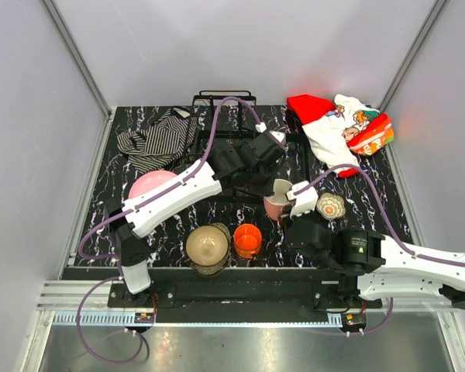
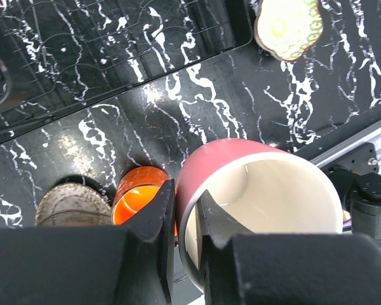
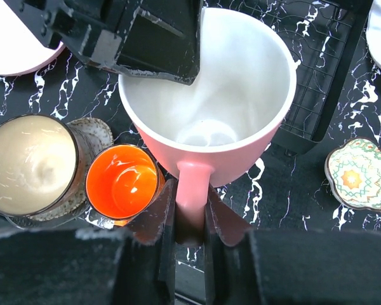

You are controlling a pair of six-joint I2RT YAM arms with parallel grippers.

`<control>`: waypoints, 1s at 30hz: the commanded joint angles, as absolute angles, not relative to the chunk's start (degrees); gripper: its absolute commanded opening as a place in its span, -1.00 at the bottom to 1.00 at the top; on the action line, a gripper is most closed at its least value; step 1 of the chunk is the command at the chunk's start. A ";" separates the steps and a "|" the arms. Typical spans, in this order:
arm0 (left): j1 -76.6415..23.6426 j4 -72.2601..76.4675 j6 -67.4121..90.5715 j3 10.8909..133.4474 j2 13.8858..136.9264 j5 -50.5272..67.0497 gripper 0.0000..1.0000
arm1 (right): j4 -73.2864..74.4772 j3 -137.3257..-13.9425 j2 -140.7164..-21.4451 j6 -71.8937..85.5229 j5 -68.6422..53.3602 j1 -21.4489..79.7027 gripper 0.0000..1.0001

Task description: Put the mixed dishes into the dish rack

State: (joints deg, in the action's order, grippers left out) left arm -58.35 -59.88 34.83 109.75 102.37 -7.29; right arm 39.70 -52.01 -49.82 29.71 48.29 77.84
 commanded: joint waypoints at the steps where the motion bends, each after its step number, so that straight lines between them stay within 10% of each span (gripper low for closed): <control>1: -57.92 -55.02 34.19 110.13 99.76 -2.99 -0.82 | 38.14 -52.03 -45.62 32.52 50.19 77.61 -1.00; 12: -57.92 -53.35 34.19 109.86 99.14 -2.29 0.07 | 40.08 -52.03 -43.77 33.66 50.54 77.70 -1.00; 30: -55.90 -52.29 35.33 114.87 93.79 -6.85 0.22 | 42.62 -49.75 -41.66 37.96 52.56 77.61 -1.00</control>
